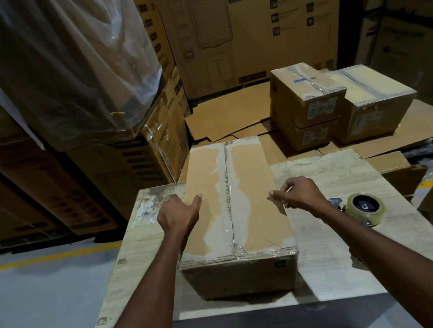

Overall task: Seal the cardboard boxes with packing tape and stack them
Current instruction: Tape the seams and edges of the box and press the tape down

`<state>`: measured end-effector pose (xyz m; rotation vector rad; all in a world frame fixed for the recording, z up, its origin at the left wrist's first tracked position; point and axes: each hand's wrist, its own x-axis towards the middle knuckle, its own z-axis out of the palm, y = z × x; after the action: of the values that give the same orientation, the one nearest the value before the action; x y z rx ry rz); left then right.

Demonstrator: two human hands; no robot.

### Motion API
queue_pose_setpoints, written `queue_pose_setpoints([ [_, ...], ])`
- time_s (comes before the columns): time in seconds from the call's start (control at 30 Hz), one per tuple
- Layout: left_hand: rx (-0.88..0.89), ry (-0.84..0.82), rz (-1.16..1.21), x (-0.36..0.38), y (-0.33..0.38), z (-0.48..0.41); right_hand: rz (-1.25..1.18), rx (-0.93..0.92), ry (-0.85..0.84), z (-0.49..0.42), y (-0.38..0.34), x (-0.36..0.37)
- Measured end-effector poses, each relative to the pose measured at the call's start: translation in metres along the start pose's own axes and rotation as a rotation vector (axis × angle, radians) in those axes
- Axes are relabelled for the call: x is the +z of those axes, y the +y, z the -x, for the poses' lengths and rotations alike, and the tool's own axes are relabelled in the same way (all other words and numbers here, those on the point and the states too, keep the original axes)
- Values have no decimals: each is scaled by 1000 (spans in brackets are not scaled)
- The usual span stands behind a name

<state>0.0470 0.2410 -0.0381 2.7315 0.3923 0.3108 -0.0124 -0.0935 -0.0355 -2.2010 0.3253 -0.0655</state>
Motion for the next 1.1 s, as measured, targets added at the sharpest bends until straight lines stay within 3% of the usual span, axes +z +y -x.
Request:
queue_pose_setpoints([
  [0.1,40,-39,77,6,15,5,20,-32,12,-9,-4,6],
  [0.2,67,-111,43,11,32,6,-81,-14,-48,-15,-12,13],
  [0.37,59,-205,3,16,41,-2,-18,27,-22,-26,-14,20],
  [0.6,10,-237,-60,22,28,-36,-172,30,-354,-18,-20,33],
  [0.67,11,-230,-74,27,24,-42,-93,-24,-285,-26,-18,35],
  [0.8,33,-223,-101,36,24,-39,29,-144,42,-69,-9,30],
  [0.97,38,-228,-111,39,22,-41,-1,-156,82,-134,-7,19],
  [1.1,51,-227,-132,40,21,-43,21,-176,14,-178,-20,19],
])
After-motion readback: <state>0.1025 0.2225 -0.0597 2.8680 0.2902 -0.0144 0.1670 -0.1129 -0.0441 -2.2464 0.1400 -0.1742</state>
